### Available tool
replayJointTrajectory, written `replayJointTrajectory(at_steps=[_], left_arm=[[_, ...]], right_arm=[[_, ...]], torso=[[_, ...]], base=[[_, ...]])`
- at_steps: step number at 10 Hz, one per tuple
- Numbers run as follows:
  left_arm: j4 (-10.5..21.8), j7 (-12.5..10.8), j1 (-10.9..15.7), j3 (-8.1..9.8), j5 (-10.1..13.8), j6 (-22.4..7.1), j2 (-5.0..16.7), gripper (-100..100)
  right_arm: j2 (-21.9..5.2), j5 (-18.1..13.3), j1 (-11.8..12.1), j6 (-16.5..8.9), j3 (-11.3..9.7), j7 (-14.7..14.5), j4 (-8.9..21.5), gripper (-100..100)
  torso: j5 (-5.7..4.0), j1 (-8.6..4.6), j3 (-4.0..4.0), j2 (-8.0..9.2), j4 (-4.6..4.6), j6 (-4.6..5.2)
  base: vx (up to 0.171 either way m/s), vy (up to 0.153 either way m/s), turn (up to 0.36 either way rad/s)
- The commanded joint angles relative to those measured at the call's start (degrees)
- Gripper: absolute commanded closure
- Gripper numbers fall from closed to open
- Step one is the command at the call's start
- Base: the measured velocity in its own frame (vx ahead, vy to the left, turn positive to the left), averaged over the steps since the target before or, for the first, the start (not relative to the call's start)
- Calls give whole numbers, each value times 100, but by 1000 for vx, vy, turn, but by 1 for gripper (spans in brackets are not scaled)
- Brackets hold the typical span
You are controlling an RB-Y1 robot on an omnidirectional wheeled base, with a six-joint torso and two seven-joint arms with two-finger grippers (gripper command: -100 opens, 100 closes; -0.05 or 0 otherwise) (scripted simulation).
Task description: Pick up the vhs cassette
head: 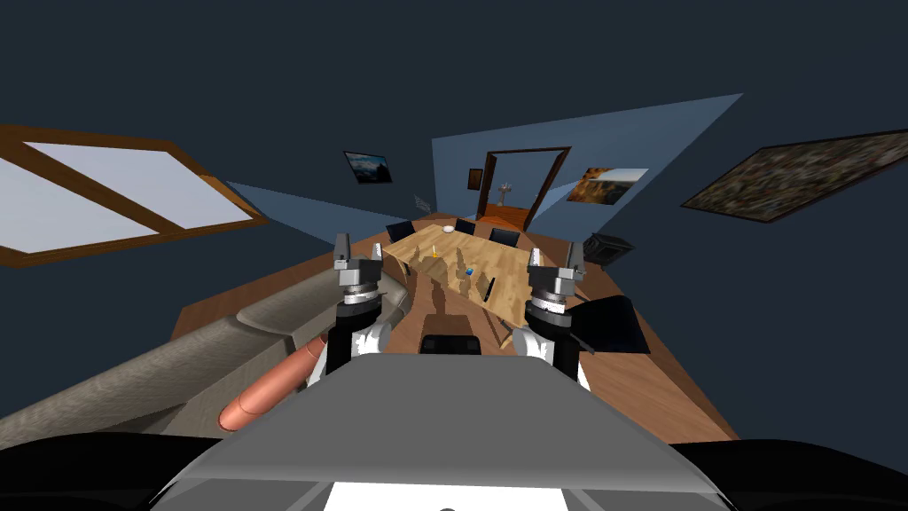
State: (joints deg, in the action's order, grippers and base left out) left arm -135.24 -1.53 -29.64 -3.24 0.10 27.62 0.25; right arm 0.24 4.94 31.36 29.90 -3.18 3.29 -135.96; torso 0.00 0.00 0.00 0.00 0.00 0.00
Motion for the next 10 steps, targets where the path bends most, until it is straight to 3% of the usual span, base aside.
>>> replayJointTrajectory(at_steps=[1, 5, 6, 10], left_arm=[[0, 0, 0, 0, 0, 0, 0, 0], [0, 0, 1, -1, 0, 0, -1, 0], [0, 0, 0, -2, 0, 0, -2, 0], [0, 0, 0, -1, 0, 0, -1, 0]], right_arm=[[-243, 34, -63, -175, 85, 88, 171, -100], [-629, 162, -288, -744, 379, 414, 762, -100], [-629, 162, -288, -804, 379, 414, 776, -100], [-875, 324, -544, -1436, 702, 811, 1398, -100]], torso=[[0, 0, 0, 0, 0, 0], [13, 58, 10, 18, 4, 0], [15, 71, 7, 12, 3, -1], [11, 47, 6, 9, 2, 0]], base=[[-23, 66, -34], [-40, 158, -42], [-31, 142, -24], [-30, 123, -29]])
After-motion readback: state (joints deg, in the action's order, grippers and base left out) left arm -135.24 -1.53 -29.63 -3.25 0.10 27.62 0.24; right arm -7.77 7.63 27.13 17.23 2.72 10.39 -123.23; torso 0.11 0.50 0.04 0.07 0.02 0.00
